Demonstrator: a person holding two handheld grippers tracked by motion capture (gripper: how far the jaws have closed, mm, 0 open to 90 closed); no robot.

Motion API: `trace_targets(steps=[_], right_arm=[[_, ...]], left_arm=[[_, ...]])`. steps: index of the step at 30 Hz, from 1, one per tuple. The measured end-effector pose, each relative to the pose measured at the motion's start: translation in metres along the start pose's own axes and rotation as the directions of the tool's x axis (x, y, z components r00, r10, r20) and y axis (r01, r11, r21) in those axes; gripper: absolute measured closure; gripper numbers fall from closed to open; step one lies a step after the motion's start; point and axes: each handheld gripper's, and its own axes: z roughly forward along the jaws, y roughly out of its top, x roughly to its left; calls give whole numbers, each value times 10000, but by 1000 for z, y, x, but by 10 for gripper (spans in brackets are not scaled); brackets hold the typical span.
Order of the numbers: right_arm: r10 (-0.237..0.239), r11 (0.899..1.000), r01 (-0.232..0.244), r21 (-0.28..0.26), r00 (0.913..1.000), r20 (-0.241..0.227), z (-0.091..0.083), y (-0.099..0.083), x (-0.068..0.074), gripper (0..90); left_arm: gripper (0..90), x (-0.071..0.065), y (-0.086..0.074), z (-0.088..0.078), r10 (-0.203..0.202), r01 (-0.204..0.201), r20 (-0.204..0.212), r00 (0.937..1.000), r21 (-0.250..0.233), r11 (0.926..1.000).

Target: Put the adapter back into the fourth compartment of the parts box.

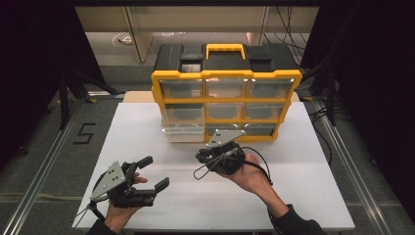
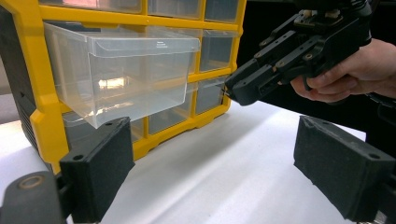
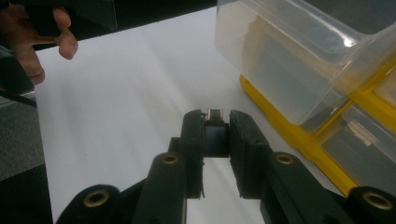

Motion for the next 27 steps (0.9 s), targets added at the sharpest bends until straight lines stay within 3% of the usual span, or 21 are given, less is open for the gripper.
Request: trace_targets(steps=[27], right_arm=[[46, 9956, -20, -933, 9996, 268, -20, 12, -8, 768]], left_arm=[[114, 0, 0, 0, 33, -33, -40, 10000, 18, 10000]])
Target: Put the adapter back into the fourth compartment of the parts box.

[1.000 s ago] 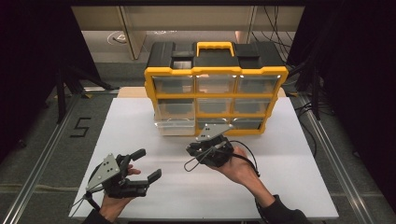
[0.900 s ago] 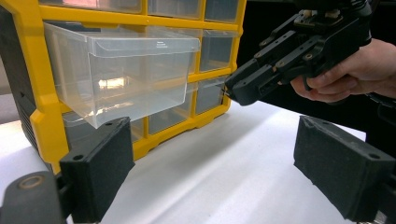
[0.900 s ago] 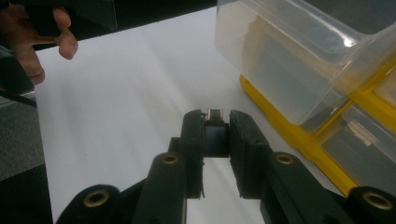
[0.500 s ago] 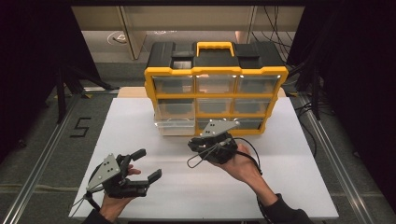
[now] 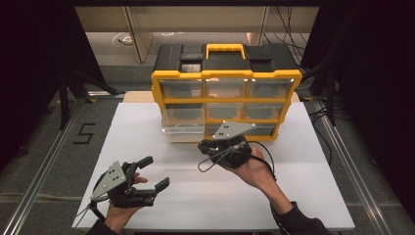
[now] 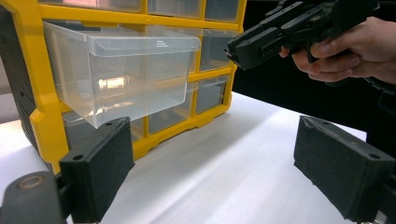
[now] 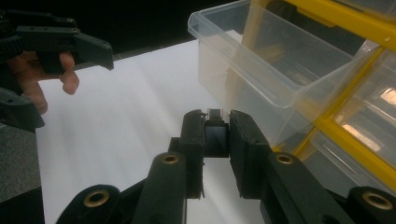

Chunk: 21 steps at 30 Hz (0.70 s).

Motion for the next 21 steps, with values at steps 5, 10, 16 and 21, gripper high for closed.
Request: trace_targets(steps=[5, 10, 16, 21], right_arm=[[70, 9997, -66, -229, 9999, 157, -3, 6, -5, 769], [55, 9991, -40, -417, 9993, 357, -5, 18, -12, 768], [74, 9985, -48, -539, 9988, 486, -4, 28, -19, 768], [140, 9983, -109, -570, 9984, 543, 0, 34, -24, 768]], left_arm=[[114, 0, 0, 1, 11, -11, -12, 10000, 19, 10000], [114, 0, 0, 1, 22, -22, -16, 10000, 12, 10000], [115, 0, 0, 1, 28, -28, -7, 10000, 9, 10000], [115, 0, 0, 1, 35, -35, -6, 10000, 13, 10000]])
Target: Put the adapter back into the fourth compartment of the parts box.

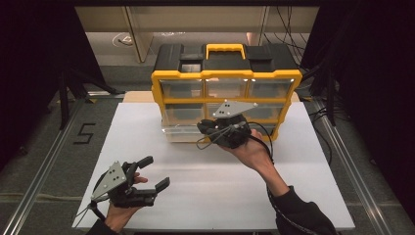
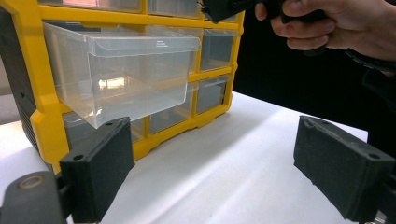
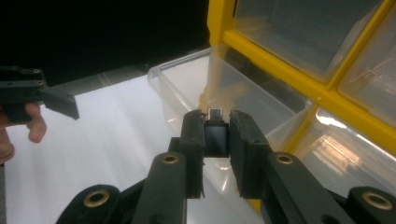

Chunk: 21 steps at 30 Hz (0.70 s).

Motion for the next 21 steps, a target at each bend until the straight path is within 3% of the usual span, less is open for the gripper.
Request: trace_targets(steps=[21], right_arm=[[207, 9998, -208, 69, 9997, 156, 25, 20, -14, 768]], left_arm=[[117, 0, 0, 0, 32, -32, 11, 10000, 0, 10000]])
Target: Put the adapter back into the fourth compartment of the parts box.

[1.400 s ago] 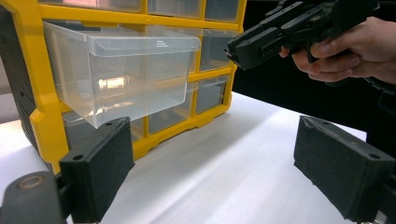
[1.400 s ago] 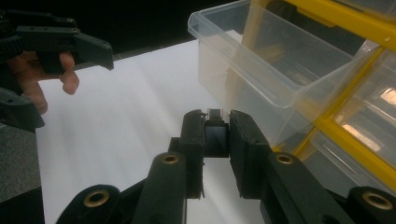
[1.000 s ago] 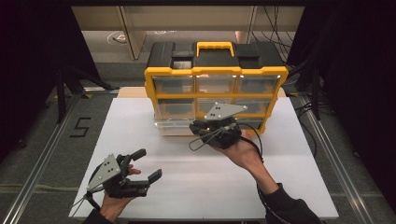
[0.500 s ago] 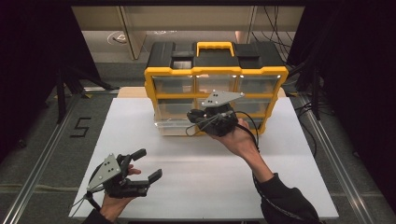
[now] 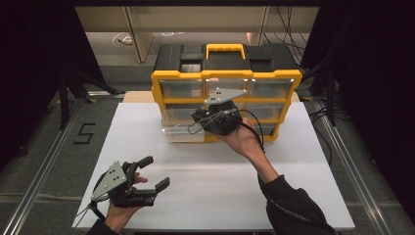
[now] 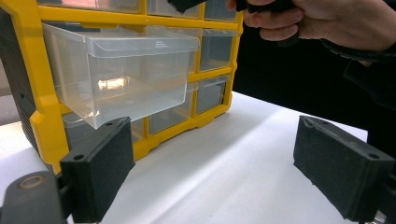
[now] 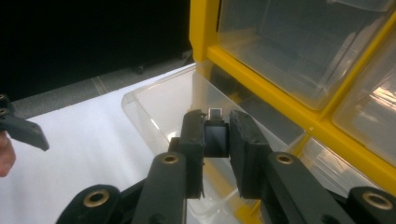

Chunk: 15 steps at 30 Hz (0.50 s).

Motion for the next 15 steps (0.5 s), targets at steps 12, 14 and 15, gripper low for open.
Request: trace_targets(steps=[12, 14, 15], right_arm=[[34, 9997, -36, 253, 10000, 58, 17, 6, 1, 767], [55, 9996, -56, 269, 10000, 60, 18, 6, 1, 767], [30, 9993, -31, 360, 10000, 25, 20, 6, 1, 766]], left_arm=[[116, 0, 0, 0, 25, -25, 22, 10000, -12, 10000], [116, 0, 0, 0, 18, -18, 17, 10000, 3, 10000], [117, 0, 0, -1, 13, -13, 21, 10000, -5, 10000]])
